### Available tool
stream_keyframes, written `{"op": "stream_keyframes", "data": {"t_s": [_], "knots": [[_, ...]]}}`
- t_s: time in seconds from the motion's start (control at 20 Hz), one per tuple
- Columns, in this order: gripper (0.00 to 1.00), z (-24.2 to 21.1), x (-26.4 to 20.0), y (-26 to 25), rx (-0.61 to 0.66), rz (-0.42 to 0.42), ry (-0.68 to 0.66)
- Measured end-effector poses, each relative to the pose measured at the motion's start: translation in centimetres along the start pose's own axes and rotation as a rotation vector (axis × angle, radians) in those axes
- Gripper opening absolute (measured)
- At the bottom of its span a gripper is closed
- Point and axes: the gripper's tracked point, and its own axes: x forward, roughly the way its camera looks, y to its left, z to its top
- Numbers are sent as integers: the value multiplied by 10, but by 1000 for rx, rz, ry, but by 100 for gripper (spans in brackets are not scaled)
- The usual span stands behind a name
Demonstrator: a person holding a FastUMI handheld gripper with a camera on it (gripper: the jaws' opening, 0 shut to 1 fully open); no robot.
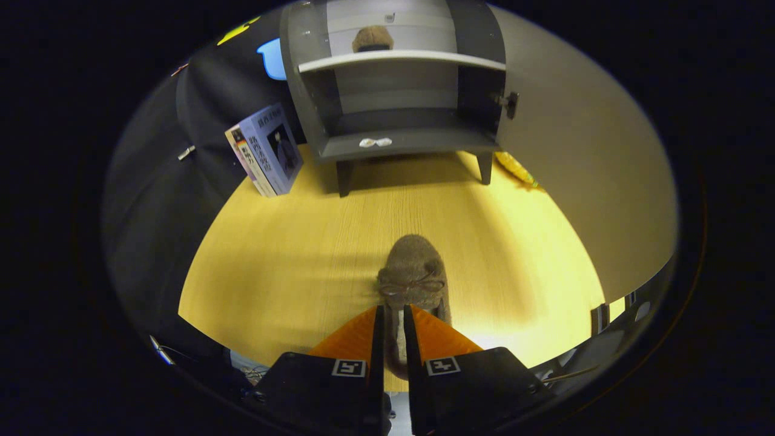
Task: Open the shoe cabinet door, grab the shoes and put them into the shoe cabinet, then close the shoe cabinet door.
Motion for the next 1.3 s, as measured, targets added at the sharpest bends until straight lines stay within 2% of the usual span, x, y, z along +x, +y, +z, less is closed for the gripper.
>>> {"op": "stream_keyframes", "data": {"t_s": [0.4,0.6,0.9,1.15,1.3], "knots": [[21,-35,46,3,11,21,88],[21,-39,64,2,13,33,90],[21,-21,86,1,0,34,13],[25,-4,105,-5,-8,21,-49],[20,5,115,-10,-8,4,-91]]}}
